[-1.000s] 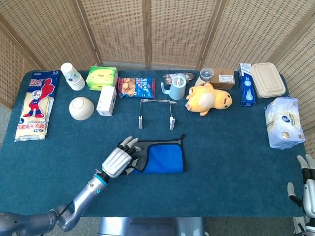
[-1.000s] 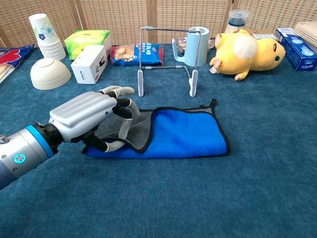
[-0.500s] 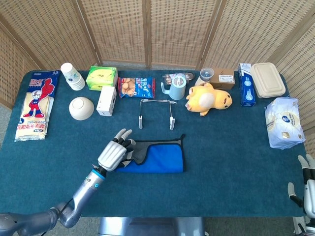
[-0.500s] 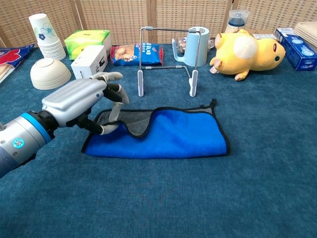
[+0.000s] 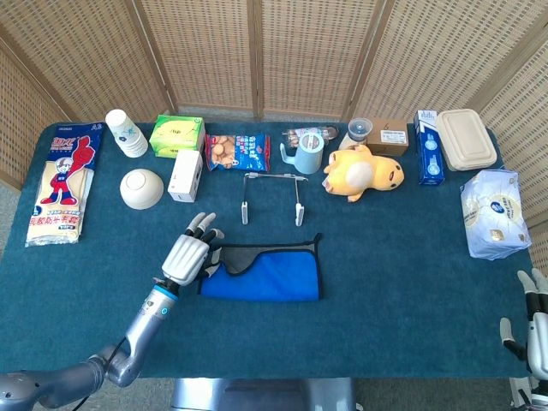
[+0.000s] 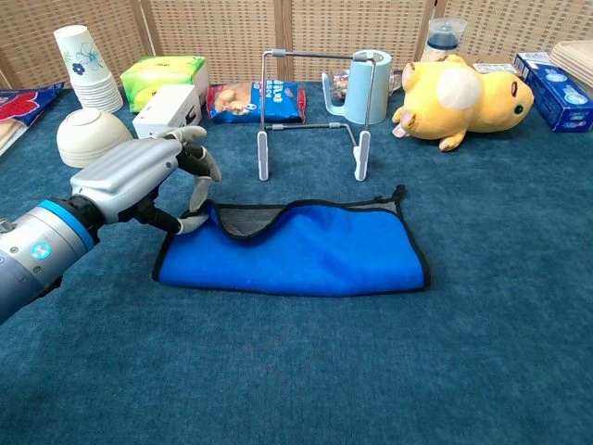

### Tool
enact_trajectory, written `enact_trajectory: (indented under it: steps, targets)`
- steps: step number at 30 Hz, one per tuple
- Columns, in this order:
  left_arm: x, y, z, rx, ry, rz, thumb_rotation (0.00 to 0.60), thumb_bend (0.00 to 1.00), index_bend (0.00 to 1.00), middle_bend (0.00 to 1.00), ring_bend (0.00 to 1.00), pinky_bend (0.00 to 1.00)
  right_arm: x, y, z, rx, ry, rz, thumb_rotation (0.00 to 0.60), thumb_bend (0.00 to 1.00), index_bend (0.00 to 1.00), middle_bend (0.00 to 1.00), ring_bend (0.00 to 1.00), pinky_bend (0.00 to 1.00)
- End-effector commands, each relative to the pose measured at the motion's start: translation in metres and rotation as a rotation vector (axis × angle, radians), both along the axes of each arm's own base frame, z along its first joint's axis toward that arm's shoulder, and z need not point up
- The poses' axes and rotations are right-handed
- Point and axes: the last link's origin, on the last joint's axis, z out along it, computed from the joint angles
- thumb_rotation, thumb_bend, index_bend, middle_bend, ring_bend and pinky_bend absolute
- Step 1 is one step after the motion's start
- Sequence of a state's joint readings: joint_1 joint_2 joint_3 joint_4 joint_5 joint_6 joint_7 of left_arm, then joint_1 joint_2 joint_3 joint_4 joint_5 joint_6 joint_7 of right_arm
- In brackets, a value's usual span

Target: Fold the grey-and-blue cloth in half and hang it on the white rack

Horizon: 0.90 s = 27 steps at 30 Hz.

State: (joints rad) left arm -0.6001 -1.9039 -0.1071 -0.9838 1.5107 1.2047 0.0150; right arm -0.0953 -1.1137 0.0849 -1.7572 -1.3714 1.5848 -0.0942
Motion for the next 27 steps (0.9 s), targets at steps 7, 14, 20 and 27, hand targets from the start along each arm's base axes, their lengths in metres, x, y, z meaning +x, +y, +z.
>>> enact_trajectory:
  steps: [7,14,20,27]
  targets:
    - [-0.0056,0.0086,-0.0065,0.014,-0.015,0.037,0.6,0.47,0.61,0.31,0.07,0.03,0.0002,0.0007,0.0002,-0.001,0.001,-0.006,0.6,0.41,0.0,0.0,0.0,0.0]
    - [-0.0082,0.0084,-0.0076,0.009,-0.019,0.052,0.6,0.38,0.35,0.2,0.0,0.0,0.0002,-0.0001,0.0001,0.002,0.001,-0.005,0.6,0.41,0.0,0.0,0.0,0.0]
    - [-0.0056,0.0083,-0.0034,0.03,-0.034,0.046,0.6,0.33,0.21,0.11,0.0,0.0,-0.0004,-0.0002,0.0004,0.002,-0.001,-0.006,0.6,0.41,0.0,0.0,0.0,0.0]
    - [-0.0035,0.0093,-0.0016,0.05,-0.044,0.046,0.6,0.31,0.13,0.06,0.0,0.0,-0.0011,0.0008,0.0011,0.0,-0.002,-0.007,0.6,0.41,0.0,0.0,0.0,0.0]
